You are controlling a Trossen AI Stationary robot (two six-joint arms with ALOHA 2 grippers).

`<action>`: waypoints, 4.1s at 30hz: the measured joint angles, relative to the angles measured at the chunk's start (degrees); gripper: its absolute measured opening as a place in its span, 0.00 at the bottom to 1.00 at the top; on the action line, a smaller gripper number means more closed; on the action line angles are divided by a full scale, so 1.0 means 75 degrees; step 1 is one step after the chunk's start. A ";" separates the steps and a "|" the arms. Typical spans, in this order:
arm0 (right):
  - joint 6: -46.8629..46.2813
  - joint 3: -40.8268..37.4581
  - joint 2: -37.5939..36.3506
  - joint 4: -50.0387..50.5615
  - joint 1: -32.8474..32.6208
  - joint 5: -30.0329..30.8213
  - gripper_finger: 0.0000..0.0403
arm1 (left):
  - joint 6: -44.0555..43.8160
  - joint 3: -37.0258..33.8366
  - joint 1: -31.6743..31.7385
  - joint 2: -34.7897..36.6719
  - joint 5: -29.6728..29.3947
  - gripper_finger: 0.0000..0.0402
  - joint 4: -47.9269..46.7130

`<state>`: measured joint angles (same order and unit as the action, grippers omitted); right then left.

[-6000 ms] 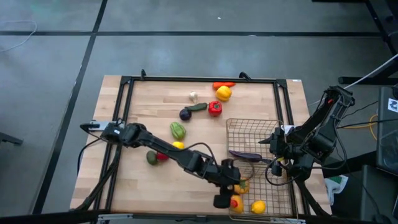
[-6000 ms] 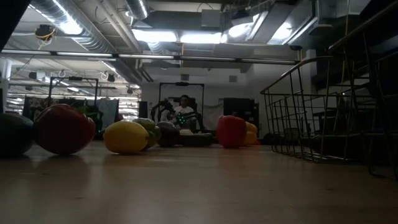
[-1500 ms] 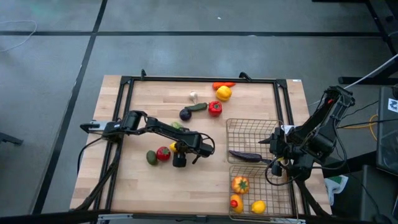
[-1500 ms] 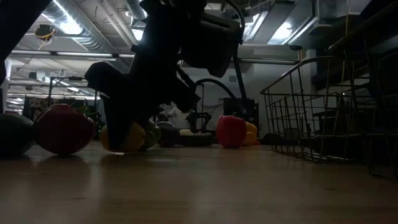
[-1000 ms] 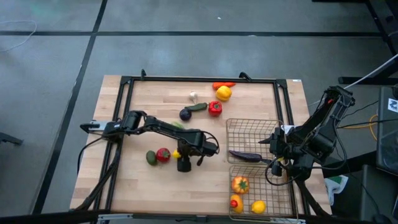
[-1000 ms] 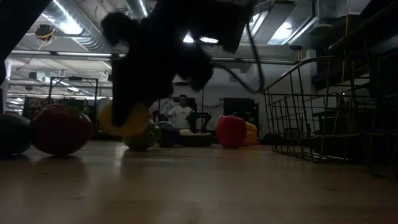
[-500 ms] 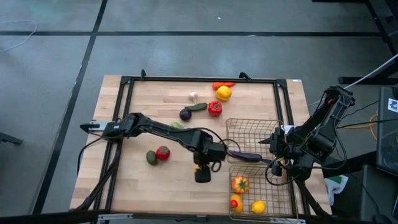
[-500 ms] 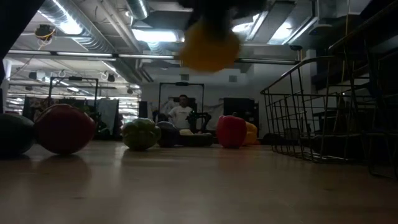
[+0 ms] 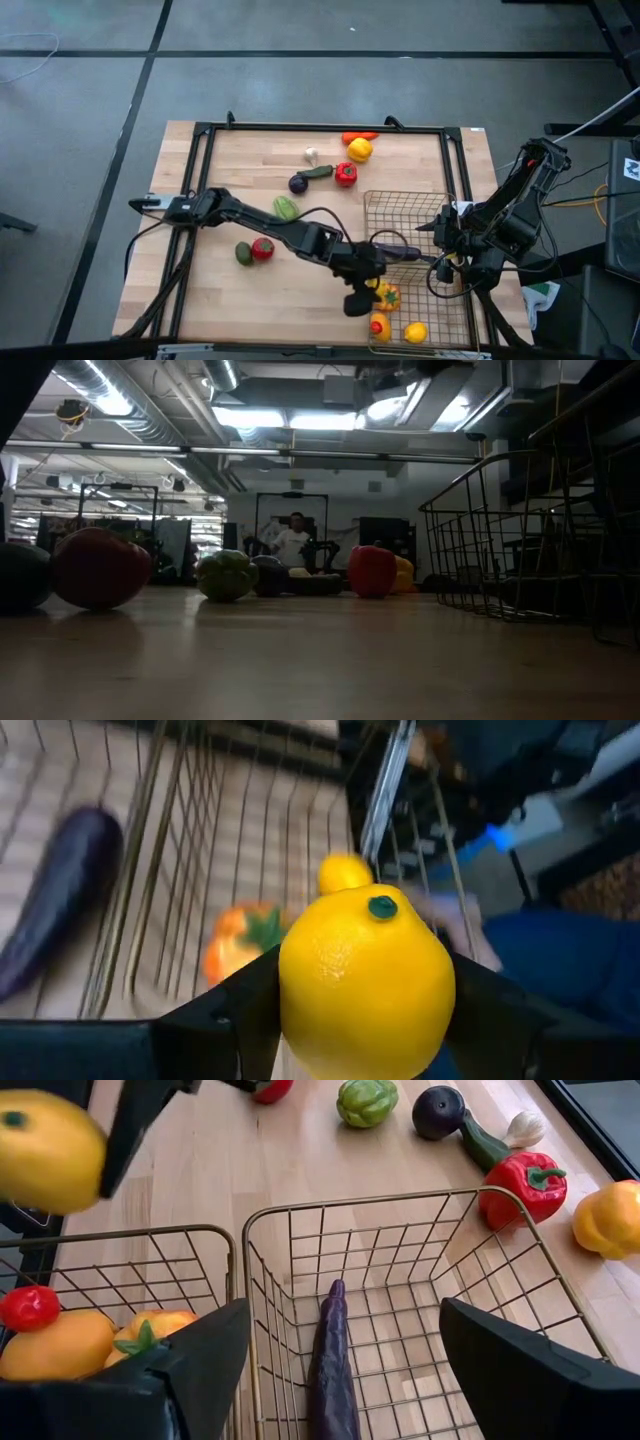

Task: Sort produce into baskets
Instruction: Put the lemon into the bottom wire basket, then put the chili pepper into the top wire basket

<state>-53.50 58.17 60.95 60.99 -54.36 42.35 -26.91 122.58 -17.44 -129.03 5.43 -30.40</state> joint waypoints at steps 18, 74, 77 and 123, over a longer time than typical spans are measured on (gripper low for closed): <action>0.0001 0.0012 0.0048 0.0000 0.0000 0.0006 0.81 | 0.0811 -0.0038 -0.0355 -0.1155 -0.0389 0.55 0.1913; -0.0002 -0.0003 0.0047 -0.0006 0.0001 0.0006 0.81 | 0.1849 -0.0038 0.0113 -0.0081 -0.0847 0.69 0.0169; -0.0002 -0.0003 0.0047 -0.0011 -0.0001 0.0005 0.81 | 0.1866 -0.0038 0.0225 0.0164 -0.0847 0.69 -0.0400; 0.6816 0.0006 0.0314 -0.3766 0.7419 -0.4238 0.81 | 0.4237 -0.0406 0.3535 0.2611 -0.0960 0.69 -0.5321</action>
<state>-2.39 58.22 63.31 32.74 1.28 10.56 4.87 119.54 9.07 -109.45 -1.77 -70.31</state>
